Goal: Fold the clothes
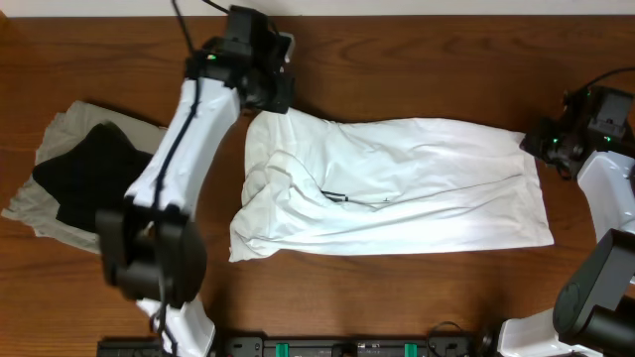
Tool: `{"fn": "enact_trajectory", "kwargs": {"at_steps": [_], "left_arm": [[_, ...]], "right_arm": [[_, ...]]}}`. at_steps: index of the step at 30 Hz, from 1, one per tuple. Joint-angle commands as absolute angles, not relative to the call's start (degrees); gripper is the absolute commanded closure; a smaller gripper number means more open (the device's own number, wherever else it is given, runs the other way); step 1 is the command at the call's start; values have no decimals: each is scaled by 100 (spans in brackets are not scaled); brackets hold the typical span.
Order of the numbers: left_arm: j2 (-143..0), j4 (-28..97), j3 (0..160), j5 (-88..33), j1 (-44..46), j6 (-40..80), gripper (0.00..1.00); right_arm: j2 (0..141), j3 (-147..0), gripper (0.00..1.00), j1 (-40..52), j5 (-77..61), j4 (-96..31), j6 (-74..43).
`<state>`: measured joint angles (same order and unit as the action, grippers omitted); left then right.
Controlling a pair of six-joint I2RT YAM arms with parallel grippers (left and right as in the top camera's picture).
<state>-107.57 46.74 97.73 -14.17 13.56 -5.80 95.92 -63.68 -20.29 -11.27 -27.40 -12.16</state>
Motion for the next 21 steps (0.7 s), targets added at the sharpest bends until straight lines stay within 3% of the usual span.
{"fn": "enact_trajectory", "kwargs": {"at_steps": [1,13,21], "left_arm": [[-10641,5050,9773,-1365,1343,-572,94],[-10619,6165,9773,-1280,1343,-589,94],[-10619,6705,9773,-1380,1343,-541,94]], "right_arm": [[9439,-6392,99,-2099,-1398,-2930,-1374],[8799,-6414,99,-3087,-2158,-3896,-1573],[8499,-6412,99,-3234,-2112,-4477,-1354]]}}
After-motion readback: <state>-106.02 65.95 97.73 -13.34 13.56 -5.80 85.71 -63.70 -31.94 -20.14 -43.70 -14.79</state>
